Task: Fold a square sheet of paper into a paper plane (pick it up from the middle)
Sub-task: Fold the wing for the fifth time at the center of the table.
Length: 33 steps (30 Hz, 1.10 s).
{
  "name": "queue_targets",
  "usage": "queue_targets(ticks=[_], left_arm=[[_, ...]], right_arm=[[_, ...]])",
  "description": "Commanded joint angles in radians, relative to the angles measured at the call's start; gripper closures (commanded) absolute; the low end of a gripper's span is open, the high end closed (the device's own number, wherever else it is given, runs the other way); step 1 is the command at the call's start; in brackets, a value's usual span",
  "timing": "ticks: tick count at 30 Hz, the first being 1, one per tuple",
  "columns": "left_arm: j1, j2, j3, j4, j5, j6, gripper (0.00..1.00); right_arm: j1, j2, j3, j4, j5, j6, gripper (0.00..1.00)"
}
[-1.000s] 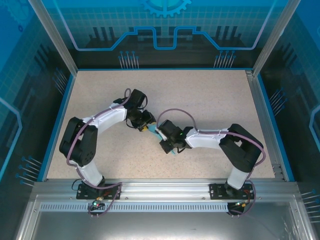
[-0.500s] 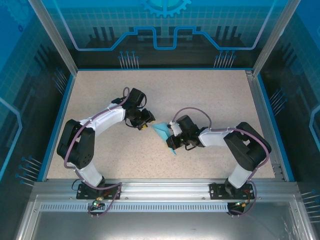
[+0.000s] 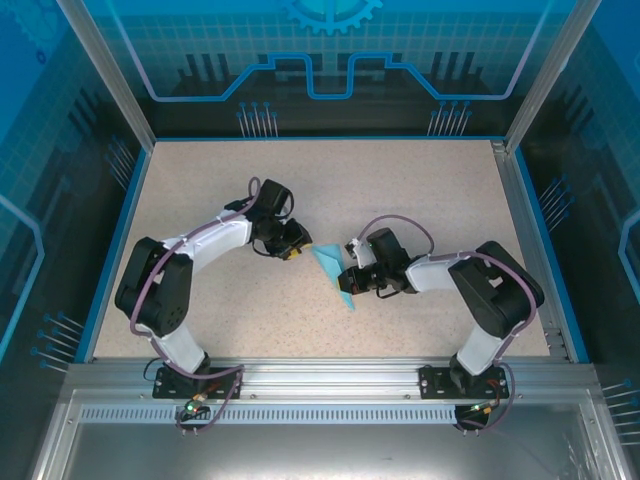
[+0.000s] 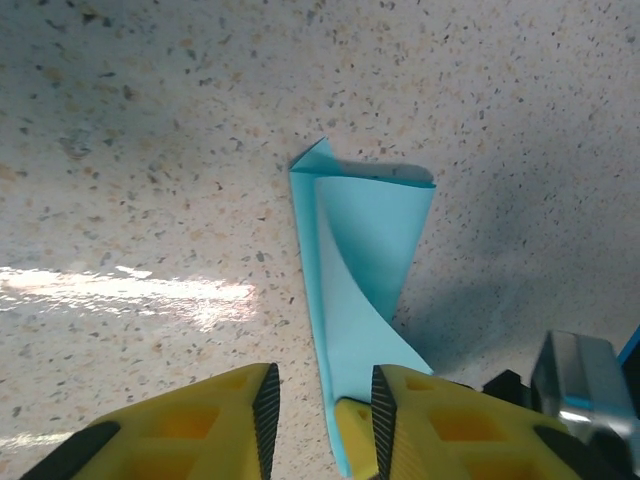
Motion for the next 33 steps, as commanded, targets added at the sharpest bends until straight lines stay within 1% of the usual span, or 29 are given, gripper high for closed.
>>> queue_targets(ticks=[1, 9, 12, 16, 22, 28, 33], left_arm=[[-0.014, 0.031, -0.023, 0.048, 0.052, -0.009, 0.67], [-0.050, 0.051, -0.044, 0.152, 0.090, -0.024, 0.68], [-0.061, 0.056, -0.073, 0.234, 0.104, -0.034, 0.68], [-0.078, 0.067, -0.134, 0.391, 0.141, -0.060, 0.69], [-0.088, 0.090, -0.228, 0.595, 0.174, -0.119, 0.71], [-0.112, 0.114, -0.242, 0.695, 0.187, -0.122, 0.69], [-0.122, 0.158, -0.230, 0.729, 0.196, -0.114, 0.69]], right_arm=[[-0.015, 0.039, 0.011, 0.005, -0.034, 0.039, 0.92], [-0.038, 0.048, -0.015, 0.023, -0.021, 0.094, 0.93], [-0.047, 0.064, -0.018, 0.036, -0.040, 0.118, 0.93], [-0.052, 0.080, -0.027, 0.074, -0.046, 0.142, 0.93], [-0.062, 0.092, -0.030, 0.065, -0.046, 0.152, 0.93], [-0.068, 0.099, -0.036, 0.058, -0.041, 0.155, 0.93], [-0.070, 0.100, -0.045, 0.054, -0.032, 0.157, 0.93]])
